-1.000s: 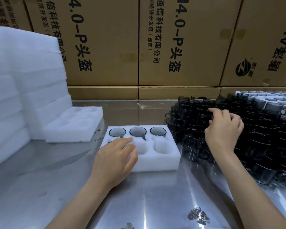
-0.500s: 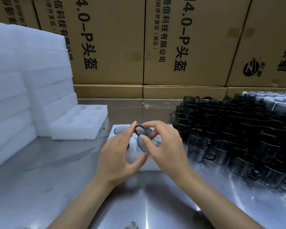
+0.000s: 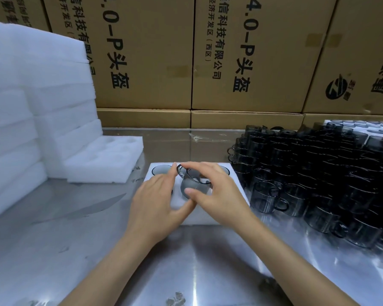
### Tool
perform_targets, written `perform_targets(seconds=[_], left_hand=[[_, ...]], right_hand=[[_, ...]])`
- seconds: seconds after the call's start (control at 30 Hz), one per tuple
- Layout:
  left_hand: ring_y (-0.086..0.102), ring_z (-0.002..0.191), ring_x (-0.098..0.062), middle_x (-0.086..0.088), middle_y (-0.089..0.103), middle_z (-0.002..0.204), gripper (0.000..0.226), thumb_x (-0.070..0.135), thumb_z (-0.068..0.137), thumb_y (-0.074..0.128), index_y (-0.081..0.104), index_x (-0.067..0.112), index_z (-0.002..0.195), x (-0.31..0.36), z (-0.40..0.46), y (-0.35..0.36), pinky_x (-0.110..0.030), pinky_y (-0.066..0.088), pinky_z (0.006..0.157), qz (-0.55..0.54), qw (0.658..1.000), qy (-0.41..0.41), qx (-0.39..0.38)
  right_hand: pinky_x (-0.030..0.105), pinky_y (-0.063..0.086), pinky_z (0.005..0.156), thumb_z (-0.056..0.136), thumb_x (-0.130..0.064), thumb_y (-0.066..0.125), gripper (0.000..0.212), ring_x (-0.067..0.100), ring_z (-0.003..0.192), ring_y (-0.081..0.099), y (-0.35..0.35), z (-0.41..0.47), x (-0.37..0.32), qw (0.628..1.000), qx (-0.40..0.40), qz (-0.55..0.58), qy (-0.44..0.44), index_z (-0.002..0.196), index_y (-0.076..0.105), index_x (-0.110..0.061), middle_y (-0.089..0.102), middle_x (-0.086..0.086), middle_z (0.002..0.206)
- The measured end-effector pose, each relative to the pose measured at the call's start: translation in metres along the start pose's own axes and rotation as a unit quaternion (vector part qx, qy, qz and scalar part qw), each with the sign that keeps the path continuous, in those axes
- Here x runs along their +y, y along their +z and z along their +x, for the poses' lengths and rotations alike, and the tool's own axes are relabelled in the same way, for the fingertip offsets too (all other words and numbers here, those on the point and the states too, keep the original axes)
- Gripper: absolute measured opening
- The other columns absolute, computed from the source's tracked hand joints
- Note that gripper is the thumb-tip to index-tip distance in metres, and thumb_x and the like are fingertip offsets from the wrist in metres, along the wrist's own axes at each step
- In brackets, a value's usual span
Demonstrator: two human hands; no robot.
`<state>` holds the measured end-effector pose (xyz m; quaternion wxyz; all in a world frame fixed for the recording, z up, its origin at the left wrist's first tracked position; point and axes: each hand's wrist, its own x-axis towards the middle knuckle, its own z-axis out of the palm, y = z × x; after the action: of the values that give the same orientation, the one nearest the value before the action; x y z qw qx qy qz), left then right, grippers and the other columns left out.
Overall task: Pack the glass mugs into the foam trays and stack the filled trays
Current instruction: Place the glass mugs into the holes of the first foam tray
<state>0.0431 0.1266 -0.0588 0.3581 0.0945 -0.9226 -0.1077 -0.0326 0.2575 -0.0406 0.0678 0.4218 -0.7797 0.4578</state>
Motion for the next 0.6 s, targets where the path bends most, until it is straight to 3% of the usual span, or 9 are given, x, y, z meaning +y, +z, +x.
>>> perform_targets(seconds=[0.07, 0.17, 0.37, 0.43, 0.5, 0.6], left_hand=[[0.057, 0.096, -0.014, 0.01, 0.064, 0.1, 0.071, 0.056, 0.077, 0.039, 0.048, 0.018, 0.136, 0.001, -0.001, 0.0, -0.019, 0.034, 0.073, -0.018, 1.0, 0.01, 0.002], [0.052, 0.11, -0.01, 0.012, 0.059, 0.124, 0.071, 0.052, 0.074, 0.04, 0.047, 0.018, 0.136, -0.001, -0.001, 0.0, -0.016, 0.033, 0.082, -0.051, 0.998, 0.026, 0.001], [0.046, 0.109, -0.005, 0.007, 0.059, 0.124, 0.07, 0.048, 0.074, 0.046, 0.05, 0.011, 0.133, -0.006, -0.003, -0.004, -0.013, 0.032, 0.086, -0.081, 0.995, 0.051, -0.001], [0.048, 0.111, -0.005, 0.008, 0.058, 0.127, 0.07, 0.047, 0.075, 0.047, 0.048, 0.012, 0.136, -0.007, -0.003, -0.007, -0.008, 0.029, 0.089, -0.089, 0.994, 0.061, -0.012], [0.05, 0.115, -0.007, 0.009, 0.054, 0.132, 0.07, 0.045, 0.077, 0.049, 0.045, 0.013, 0.139, -0.009, -0.004, -0.009, -0.006, 0.026, 0.095, -0.097, 0.991, 0.083, -0.029], [0.041, 0.131, -0.008, 0.009, 0.042, 0.146, 0.069, 0.043, 0.082, 0.051, 0.039, 0.014, 0.144, -0.015, -0.011, -0.01, -0.018, 0.024, 0.109, -0.085, 0.987, 0.131, -0.041]], right_hand=[[0.012, 0.038, 0.089, 0.08, -0.026, 0.071, 0.052, -0.01, 0.104, 0.046, 0.001, 0.001, -0.002, 1.0, 0.02, -0.012, 0.009, 0.121, 0.053, -0.052, 0.05, -0.019, 0.116], [0.018, 0.04, 0.091, 0.08, -0.038, 0.07, 0.052, -0.003, 0.103, 0.049, 0.006, 0.003, -0.001, 0.998, 0.01, -0.048, 0.027, 0.126, 0.051, -0.052, 0.051, -0.014, 0.112], [0.02, 0.039, 0.083, 0.083, -0.043, 0.063, 0.053, 0.0, 0.097, 0.044, 0.009, 0.005, 0.001, 0.995, -0.023, -0.093, 0.04, 0.132, 0.044, -0.052, 0.045, -0.016, 0.104], [0.024, 0.043, 0.088, 0.084, -0.044, 0.062, 0.056, 0.0, 0.101, 0.044, 0.008, 0.004, 0.0, 0.994, -0.03, -0.097, 0.035, 0.135, 0.04, -0.051, 0.045, -0.017, 0.111], [0.024, 0.039, 0.099, 0.085, -0.048, 0.059, 0.065, -0.002, 0.121, 0.037, 0.005, -0.001, 0.001, 0.993, -0.045, -0.105, 0.022, 0.142, 0.029, -0.048, 0.039, -0.02, 0.132], [0.012, 0.014, 0.109, 0.092, -0.046, 0.049, 0.067, -0.013, 0.138, 0.005, -0.005, -0.012, 0.005, 0.987, -0.065, -0.145, -0.036, 0.149, 0.014, -0.039, 0.006, -0.029, 0.153]])
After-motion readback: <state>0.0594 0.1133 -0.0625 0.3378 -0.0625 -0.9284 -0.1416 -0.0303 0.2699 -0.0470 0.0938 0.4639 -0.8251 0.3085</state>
